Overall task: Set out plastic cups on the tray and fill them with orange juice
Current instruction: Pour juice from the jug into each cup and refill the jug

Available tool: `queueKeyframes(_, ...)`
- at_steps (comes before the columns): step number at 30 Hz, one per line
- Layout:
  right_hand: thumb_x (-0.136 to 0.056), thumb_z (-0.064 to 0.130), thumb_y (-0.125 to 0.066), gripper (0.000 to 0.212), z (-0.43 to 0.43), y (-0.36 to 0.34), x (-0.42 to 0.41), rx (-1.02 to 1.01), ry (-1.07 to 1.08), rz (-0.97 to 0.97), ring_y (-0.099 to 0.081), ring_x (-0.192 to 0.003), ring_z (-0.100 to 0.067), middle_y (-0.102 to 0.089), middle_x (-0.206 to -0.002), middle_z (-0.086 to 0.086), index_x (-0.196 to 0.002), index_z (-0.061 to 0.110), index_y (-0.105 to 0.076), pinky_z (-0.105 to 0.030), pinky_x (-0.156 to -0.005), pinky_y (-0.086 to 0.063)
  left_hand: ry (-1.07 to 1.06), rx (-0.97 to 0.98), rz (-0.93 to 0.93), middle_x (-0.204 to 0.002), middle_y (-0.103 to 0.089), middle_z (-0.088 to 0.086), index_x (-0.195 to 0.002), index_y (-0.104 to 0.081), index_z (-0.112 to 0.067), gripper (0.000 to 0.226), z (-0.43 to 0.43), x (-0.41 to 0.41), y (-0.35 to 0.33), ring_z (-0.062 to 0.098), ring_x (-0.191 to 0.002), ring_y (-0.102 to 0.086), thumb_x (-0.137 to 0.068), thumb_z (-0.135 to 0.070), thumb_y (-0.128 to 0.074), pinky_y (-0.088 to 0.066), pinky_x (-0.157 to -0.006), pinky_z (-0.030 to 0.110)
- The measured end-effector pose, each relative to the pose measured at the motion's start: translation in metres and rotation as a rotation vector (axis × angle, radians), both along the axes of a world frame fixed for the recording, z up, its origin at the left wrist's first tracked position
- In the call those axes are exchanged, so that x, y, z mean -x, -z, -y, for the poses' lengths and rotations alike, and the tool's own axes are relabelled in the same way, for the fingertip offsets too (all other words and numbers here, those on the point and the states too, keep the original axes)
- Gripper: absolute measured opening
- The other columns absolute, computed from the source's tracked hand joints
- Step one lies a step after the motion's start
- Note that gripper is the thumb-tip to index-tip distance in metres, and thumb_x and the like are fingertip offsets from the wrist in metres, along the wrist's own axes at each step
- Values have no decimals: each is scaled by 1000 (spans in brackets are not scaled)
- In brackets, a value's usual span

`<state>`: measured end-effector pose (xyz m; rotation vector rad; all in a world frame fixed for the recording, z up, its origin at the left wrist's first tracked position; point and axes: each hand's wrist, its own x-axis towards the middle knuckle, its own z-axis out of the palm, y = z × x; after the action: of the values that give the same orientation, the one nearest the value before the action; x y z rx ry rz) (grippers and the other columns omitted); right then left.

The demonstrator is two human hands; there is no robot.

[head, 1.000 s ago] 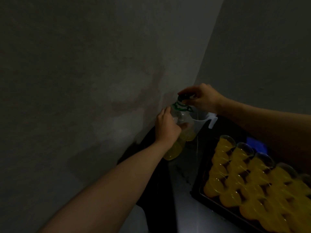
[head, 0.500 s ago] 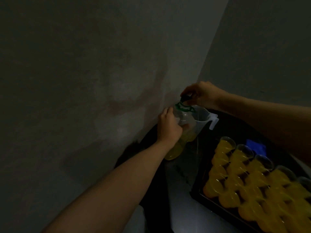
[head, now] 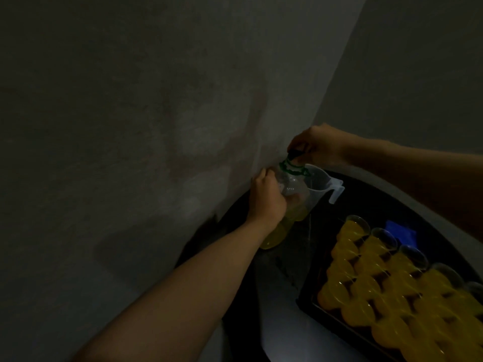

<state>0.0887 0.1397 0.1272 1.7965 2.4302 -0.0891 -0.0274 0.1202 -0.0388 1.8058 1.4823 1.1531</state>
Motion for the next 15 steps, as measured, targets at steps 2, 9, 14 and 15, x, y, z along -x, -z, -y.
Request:
queueKeyframes(2,-90,22,-71,37,-1,1,1,-3,11,-3,-63,-106,-24,-68,-120,-6,-126,16,-67,-37,-95,-50,-9,0,0,-136,-56,8,-123,-61,-7,71,1,0,-1,27,-127,-53,-67,-35,-94,-46,-109,40)
queueKeyframes(9,-92,30,-69,33,-5,3,5,-27,-31,68,-61,-94,-22,-68,-110,-7,-120,13,-67,-32,-86,-48,26,19,59,-142,-53,10,-132,-56,-8,83,8,2,-8,26,-131,-49,-66,-42,-92,-44,-111,41)
queueKeyframes(14,-85,39,-77,42,-3,-1,7,-1,13,103,-63,-96,-26,-66,-102,-8,-119,17,-66,-39,-89,-52,27,21,67,-141,-52,8,-134,-55,-8,84,10,2,-9,24,-132,-48,-67,-42,-92,-43,-112,40)
queueKeyframes(15,-85,38,-77,42,-3,-2,8,15,21,97,-63,-98,-26,-65,-103,-6,-121,18,-66,-39,-90,-52,30,24,77,-141,-52,9,-134,-55,-8,84,11,2,-10,23,-132,-48,-67,-41,-92,-43,-112,38)
